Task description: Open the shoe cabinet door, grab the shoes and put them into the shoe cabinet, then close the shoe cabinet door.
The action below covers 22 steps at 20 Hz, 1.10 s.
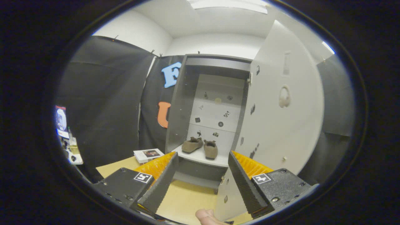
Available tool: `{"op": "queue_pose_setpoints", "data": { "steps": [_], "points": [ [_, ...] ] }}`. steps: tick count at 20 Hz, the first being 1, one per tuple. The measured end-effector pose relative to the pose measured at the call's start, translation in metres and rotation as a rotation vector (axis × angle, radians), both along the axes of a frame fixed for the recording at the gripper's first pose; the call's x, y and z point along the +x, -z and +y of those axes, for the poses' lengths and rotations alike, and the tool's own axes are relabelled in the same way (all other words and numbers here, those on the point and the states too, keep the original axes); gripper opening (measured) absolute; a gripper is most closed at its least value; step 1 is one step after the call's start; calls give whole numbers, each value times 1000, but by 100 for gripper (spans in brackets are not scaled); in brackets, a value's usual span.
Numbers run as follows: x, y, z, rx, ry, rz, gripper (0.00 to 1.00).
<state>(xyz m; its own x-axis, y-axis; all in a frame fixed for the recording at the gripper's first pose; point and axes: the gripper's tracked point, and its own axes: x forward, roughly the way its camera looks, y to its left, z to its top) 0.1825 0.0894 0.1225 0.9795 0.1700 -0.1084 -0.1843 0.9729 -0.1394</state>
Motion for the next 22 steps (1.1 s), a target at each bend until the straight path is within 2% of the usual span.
{"op": "queue_pose_setpoints", "data": {
  "steps": [2,5,9,16,18,22],
  "points": [
    [-41,-3,-32,40,23,-68,100],
    [-81,0,-102,56,150,-172,100],
    [-98,22,-177,125,268,-150,100],
    [-28,76,-305,160,456,-69,100],
    [-6,101,-319,155,456,-22,100],
    [28,143,-301,149,363,82,99]
  ]
}}
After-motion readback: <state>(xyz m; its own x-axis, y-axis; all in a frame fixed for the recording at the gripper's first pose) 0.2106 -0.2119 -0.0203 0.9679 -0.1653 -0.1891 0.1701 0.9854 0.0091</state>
